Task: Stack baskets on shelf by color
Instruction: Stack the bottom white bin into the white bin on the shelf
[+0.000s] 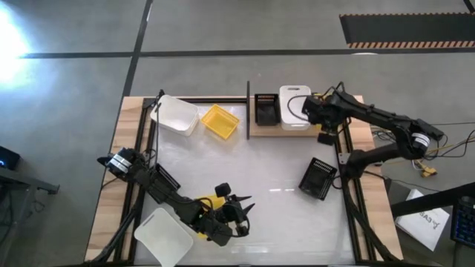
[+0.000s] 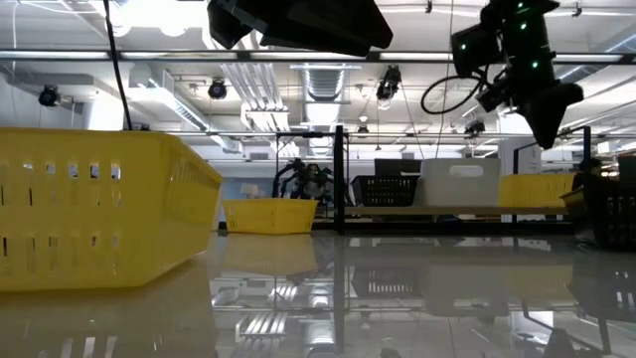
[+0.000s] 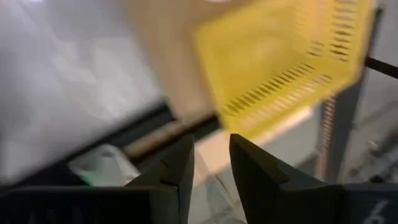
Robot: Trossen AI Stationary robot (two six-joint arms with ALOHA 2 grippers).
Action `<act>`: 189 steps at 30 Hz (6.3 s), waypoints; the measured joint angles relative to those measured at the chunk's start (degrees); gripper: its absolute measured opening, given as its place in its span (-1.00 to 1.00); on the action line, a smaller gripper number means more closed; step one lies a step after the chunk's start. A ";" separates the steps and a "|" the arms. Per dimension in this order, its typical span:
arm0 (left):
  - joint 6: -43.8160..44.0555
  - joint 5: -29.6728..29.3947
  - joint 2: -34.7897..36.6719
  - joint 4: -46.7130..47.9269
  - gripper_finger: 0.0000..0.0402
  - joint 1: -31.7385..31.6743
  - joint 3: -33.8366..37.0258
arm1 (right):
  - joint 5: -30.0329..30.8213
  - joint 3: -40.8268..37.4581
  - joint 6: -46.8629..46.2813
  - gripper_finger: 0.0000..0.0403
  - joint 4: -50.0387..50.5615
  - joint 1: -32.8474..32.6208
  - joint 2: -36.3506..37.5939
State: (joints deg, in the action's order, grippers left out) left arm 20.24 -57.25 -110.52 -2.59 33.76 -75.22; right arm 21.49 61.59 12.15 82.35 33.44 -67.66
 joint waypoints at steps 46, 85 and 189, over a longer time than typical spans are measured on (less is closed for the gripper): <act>83.23 70.43 3.04 55.15 -0.87 16.58 -24.70 | 29.74 -17.82 -17.90 -0.96 -95.96 -83.43 -25.02; 72.80 60.33 -7.47 69.78 -0.99 21.66 -35.91 | 29.58 -17.86 -18.68 -0.96 -96.35 -83.68 -24.22; 8.72 31.27 -3.17 52.16 -0.07 -10.39 -28.02 | 3.93 -16.29 -29.00 -0.35 -61.14 -67.33 -9.48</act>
State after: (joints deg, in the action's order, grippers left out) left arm 28.95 -25.99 -113.69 49.57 23.37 -103.24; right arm 25.41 45.30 -16.85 21.21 -33.89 -77.14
